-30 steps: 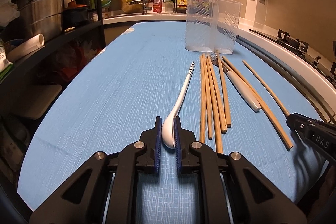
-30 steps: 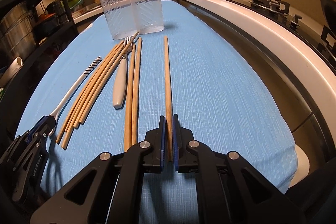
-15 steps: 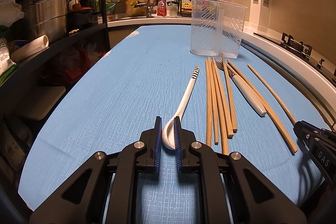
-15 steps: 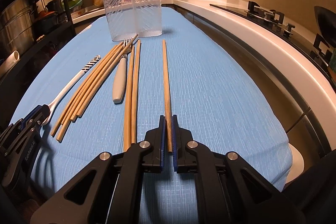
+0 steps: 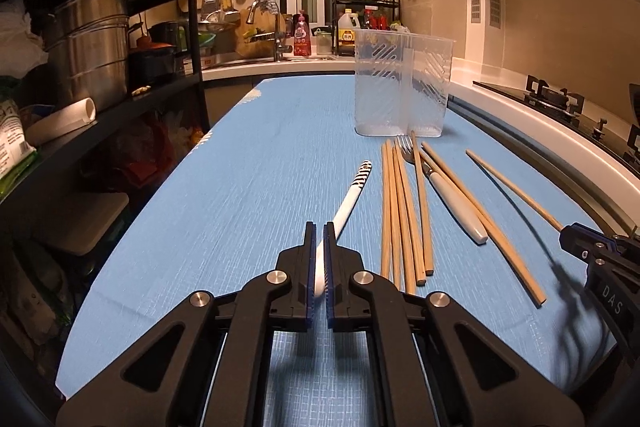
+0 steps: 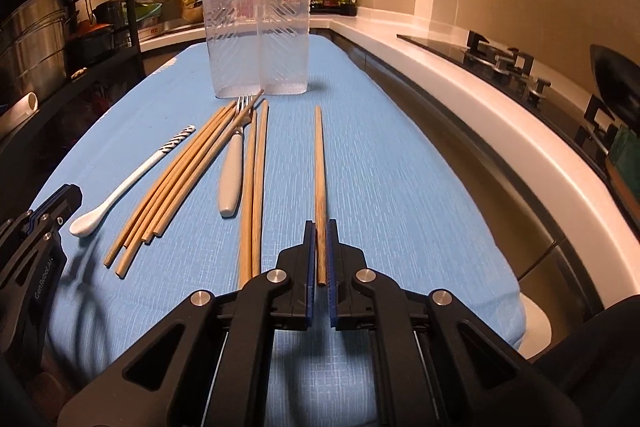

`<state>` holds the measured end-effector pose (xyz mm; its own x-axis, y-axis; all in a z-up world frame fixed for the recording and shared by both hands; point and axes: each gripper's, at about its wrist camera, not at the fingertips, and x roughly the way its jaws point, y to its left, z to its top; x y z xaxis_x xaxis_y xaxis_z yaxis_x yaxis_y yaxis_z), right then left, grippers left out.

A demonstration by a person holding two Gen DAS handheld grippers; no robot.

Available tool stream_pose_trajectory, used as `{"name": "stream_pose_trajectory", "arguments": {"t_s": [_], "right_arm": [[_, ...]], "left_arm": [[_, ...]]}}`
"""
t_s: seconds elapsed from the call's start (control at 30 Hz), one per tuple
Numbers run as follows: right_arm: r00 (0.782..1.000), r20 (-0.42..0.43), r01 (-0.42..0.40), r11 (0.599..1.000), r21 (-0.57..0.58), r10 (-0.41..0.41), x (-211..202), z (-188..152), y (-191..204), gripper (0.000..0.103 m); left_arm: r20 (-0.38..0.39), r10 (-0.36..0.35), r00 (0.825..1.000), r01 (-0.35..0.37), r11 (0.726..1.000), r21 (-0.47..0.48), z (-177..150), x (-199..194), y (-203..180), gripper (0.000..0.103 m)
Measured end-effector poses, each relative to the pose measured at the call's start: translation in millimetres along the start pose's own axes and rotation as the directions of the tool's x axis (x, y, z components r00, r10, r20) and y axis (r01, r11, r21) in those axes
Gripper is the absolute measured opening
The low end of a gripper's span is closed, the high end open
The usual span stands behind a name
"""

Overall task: Organize utensils
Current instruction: 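Close the left gripper on the white spoon handle while the right gripper holds the chopstick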

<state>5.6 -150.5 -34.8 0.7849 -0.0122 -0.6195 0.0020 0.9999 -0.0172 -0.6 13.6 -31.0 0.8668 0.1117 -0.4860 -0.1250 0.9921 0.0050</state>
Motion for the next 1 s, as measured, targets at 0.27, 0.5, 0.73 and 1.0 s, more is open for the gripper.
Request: {"name": "stream_pose_trajectory", "arguments": {"t_s": [0.27,0.5,0.73,1.0], "right_arm": [[0.997,-0.076,-0.019,0.999,0.037,0.021,15.9,-7.3,-4.0,0.005],[0.996,-0.082,-0.027,0.997,0.067,0.032,19.0,-10.0,-5.2,0.005],[0.995,-0.089,-0.032,0.996,0.079,0.039,19.6,-9.6,-7.0,0.005],[0.995,-0.092,-0.037,0.996,0.086,0.045,20.5,-7.3,-8.7,0.005]], "left_arm": [[-0.033,-0.045,0.998,0.041,0.992,-0.121,-5.7,6.2,20.3,0.036],[-0.042,-0.05,0.998,0.041,0.982,-0.183,-8.5,12.7,33.4,0.037],[-0.085,-0.051,0.995,0.035,0.981,-0.189,-15.7,23.1,33.8,0.025],[-0.054,-0.002,0.999,0.001,1.0,-0.021,-21.2,18.7,5.8,0.021]]}}
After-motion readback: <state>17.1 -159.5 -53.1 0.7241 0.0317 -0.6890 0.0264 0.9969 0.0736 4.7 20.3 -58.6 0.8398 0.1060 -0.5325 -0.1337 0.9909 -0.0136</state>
